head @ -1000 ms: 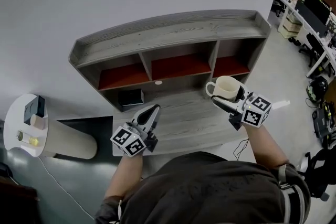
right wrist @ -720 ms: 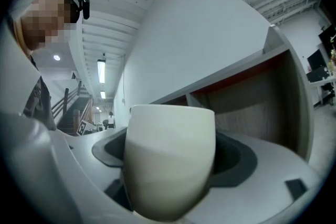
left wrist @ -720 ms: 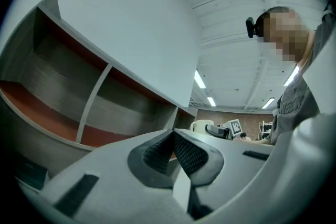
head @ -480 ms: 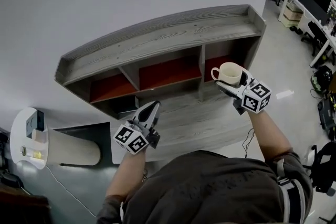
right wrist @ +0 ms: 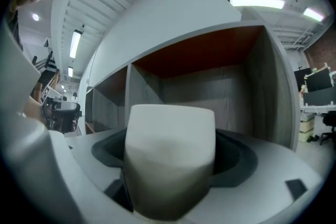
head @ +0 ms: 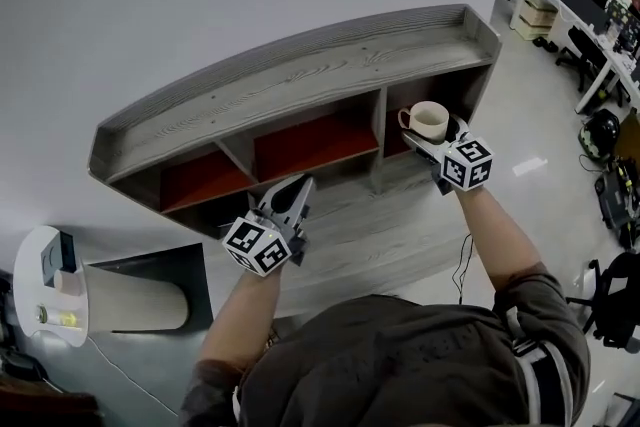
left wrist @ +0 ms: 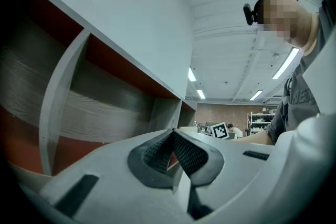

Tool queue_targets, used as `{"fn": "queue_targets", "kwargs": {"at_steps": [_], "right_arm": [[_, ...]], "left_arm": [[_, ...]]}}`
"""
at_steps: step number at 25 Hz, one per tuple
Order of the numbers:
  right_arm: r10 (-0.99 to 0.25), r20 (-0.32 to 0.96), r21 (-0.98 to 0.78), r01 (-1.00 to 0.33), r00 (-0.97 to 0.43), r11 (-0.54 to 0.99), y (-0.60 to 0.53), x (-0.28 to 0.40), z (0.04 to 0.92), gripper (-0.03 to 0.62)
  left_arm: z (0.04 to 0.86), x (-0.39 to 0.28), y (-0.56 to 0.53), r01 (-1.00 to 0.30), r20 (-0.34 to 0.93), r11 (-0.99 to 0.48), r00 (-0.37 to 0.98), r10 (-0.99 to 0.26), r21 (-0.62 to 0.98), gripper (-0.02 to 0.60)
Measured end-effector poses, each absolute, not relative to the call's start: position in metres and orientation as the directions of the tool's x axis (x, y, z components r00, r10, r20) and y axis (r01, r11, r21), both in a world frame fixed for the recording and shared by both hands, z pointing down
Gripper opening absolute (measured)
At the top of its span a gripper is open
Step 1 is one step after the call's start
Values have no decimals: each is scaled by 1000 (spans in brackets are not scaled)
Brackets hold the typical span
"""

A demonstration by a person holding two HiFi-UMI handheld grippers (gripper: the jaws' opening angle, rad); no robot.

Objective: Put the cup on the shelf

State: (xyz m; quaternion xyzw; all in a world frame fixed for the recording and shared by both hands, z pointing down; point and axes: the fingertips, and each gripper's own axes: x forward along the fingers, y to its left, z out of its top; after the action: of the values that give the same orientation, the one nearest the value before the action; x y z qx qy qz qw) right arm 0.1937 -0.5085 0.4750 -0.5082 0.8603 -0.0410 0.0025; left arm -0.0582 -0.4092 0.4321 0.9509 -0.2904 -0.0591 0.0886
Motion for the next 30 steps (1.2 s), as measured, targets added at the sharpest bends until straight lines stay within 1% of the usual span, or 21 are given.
{"fn": "queue_targets", "kwargs": {"at_steps": [11,20,26,30], "right_arm": [[-895,119,-27,-902,-430,430,-562,207,515,442],[-895,167,32,-905,-414,424,-578,206,535,442],[-892,233,91,-905,-387,416,-576,211,553,442],[-885,279,80,-909,-374,409,-576,214,560,440]], "left_arm": [[439,-26,-422,-513,-61,-828,841,-537,225,-3],[446,-22,-424,-513,-51,-825,841,-538,237,-3],[447,-23,-422,-512,-53,-822,841,-539,250,-3],[451,-24,-420,-511,-48,-821,841,-538,255,-3]]}}
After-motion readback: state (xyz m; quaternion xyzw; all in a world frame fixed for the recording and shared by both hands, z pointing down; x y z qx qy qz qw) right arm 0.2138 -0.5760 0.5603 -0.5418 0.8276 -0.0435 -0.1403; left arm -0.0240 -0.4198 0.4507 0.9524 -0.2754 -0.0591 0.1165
